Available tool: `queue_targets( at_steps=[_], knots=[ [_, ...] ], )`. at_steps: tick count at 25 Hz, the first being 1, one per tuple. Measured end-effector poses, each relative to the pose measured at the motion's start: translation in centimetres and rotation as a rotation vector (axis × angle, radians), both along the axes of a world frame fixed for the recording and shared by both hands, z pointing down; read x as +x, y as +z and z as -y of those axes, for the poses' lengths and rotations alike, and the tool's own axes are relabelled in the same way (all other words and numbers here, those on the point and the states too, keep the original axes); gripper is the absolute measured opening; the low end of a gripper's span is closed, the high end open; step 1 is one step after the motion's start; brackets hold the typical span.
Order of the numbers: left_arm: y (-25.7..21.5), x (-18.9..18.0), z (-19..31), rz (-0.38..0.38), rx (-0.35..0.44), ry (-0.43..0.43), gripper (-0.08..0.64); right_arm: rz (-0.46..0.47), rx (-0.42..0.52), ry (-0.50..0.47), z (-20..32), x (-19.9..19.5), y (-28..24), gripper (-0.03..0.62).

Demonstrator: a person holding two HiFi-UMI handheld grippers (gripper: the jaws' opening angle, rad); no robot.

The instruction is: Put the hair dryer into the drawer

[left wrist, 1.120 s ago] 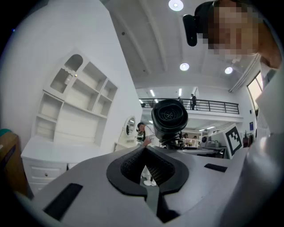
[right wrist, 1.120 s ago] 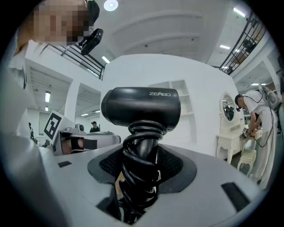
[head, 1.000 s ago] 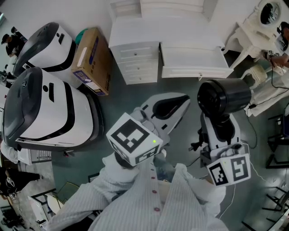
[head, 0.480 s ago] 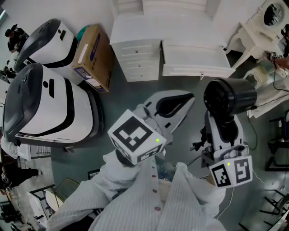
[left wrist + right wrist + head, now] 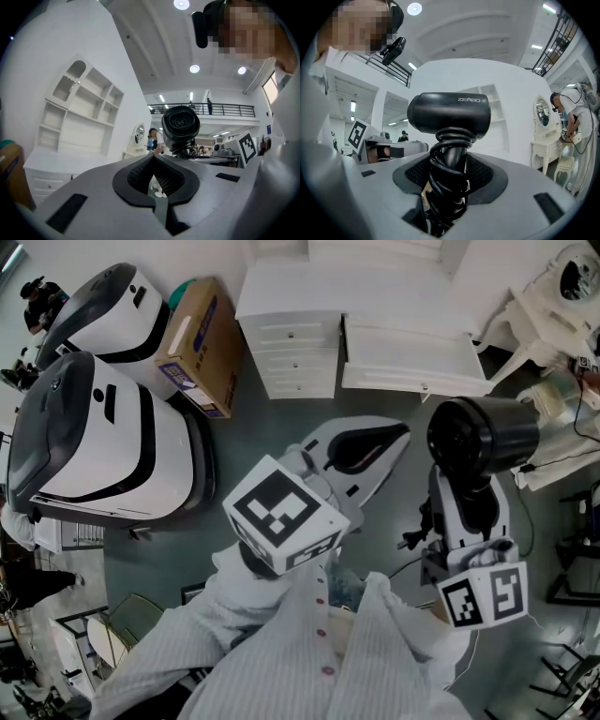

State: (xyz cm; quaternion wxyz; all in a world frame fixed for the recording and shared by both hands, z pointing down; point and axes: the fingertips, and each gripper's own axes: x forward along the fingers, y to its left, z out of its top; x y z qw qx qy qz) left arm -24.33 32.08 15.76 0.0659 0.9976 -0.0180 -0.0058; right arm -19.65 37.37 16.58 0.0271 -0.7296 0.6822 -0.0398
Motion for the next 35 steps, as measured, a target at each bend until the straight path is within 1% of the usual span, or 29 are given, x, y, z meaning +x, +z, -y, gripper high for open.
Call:
queue_targets(
  at_steps=[3, 7, 12, 19, 25, 35],
  knots=[
    [0.0, 0.6, 0.2, 0.004, 0.002, -0.006, 0.009, 0.01, 0.008, -0.007, 0.0, 0.8, -0.2, 0.215],
    [0.2, 1.3, 1.8, 0.004, 0.007, -0.005, 0.009, 0.014, 0.011, 0.008, 1.2, 2.0, 0.0, 0.215],
    [0.4, 3.9, 4.6, 0.004, 0.003, 0.0, 0.009, 0.021, 0.004, 0.03, 3.6, 4.5, 0.5, 0.215],
    [0.5, 9.1, 10.4, 0.01, -0.012, 0.03, 0.009, 0.046, -0.008, 0.07, 9.0, 9.8, 0.6, 0.215],
    [0.1, 12.9, 15.9, -0.002, -0.022, 0.053, 0.009, 0.049, -0.004, 0.096, 14.4, 13.9, -0.2, 0.215],
    [-0.5, 17.2, 23.5, -0.018, -0.016, 0.116, 0.009, 0.051, -0.006, 0.132, 22.2, 17.4, -0.3, 0.215]
  ],
)
